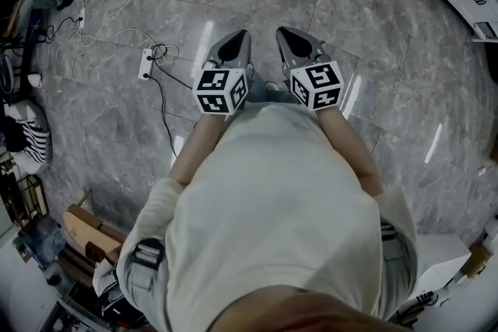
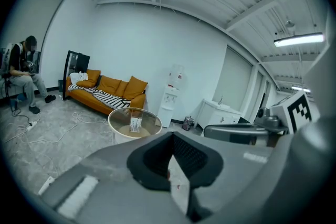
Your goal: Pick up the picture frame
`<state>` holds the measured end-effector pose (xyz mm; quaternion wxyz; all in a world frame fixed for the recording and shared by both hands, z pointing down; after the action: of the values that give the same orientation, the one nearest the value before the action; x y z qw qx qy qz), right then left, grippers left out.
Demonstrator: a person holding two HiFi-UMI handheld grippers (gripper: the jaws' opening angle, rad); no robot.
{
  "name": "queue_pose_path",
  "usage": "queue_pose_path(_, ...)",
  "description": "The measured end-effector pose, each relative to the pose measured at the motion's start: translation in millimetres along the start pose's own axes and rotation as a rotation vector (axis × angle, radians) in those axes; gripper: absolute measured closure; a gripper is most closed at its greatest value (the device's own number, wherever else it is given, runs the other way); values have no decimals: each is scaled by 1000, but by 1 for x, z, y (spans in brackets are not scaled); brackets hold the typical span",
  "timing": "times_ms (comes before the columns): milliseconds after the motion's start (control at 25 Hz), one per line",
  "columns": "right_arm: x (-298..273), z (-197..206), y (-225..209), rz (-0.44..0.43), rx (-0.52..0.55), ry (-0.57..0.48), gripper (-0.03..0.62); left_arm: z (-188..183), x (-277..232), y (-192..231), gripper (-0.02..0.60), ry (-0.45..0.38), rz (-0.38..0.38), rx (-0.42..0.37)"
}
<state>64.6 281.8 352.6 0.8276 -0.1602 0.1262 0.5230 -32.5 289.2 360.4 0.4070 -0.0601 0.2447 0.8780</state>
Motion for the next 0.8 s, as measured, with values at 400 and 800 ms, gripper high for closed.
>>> queue_pose_path(400,-42,-4,-14,-28,-63,29,595,-5,-23,37,580,21,-30,40)
queue_pose_path(800,-130,-46,-49,-10,-30,41,595,-56,-91,109,580,32,-28,49)
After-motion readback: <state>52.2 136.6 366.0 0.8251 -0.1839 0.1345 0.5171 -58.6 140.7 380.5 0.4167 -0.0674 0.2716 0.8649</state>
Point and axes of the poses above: the fingertips, and each gripper's own axes: x backward along the fingers, y to its left, z out of its underside, the point moved 2 cm from there along x, backward along the fingers, and after that the axes turned 14 degrees about z, right-handed, at the moved point
